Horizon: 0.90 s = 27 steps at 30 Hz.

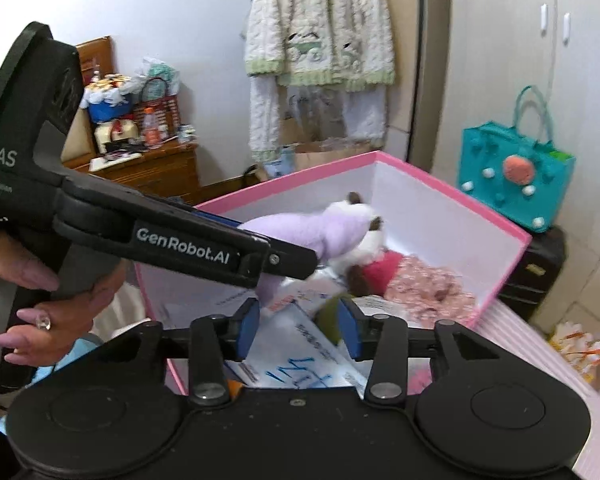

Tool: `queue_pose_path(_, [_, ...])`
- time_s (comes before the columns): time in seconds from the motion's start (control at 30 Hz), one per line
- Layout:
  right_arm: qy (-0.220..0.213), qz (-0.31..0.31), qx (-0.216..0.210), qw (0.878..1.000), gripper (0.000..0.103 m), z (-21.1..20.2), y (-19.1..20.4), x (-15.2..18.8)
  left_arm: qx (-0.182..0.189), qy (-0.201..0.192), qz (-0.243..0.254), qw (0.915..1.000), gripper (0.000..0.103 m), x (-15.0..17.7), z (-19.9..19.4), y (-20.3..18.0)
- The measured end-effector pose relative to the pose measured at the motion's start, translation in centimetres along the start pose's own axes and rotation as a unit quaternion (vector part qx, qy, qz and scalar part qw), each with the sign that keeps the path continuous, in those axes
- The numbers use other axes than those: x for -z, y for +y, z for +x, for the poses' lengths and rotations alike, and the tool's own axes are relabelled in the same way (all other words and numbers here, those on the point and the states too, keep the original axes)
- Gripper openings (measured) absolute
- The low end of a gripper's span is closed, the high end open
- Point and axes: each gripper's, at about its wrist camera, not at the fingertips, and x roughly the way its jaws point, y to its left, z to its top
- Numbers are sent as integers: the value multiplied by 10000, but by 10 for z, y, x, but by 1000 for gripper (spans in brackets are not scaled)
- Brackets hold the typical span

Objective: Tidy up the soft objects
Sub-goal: 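Carry the lilac plush seal with the left tool into the pink box, then open the left tool to release the plush seal and withdraw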

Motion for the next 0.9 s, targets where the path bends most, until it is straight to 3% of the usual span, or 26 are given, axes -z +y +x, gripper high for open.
queue_pose_path(0.2, [-374, 503, 166, 9979, 53, -32, -9, 16, -424, -443, 303, 9977, 77, 7, -19, -9])
queue_pose_path(0.47, [-792, 1118, 384, 9898, 60, -66, -16, 34, -426, -514, -14, 9978, 80, 14, -45, -2])
queue_pose_path(0.77, [-814, 1397, 799, 9836, 66, -90, -13, 51, -446, -603, 325, 9967, 89, 23, -63, -28])
queue_pose_path(0.87, [-841, 1383, 1079, 9809, 84, -103, -9, 58, -484, -687, 423, 9956, 94, 28, -72, -36])
queue_pose_path(0.9, [-841, 1389, 1179, 9797, 100, -105, -8, 59, -497, -708, 470, 9951, 98, 29, -75, -39])
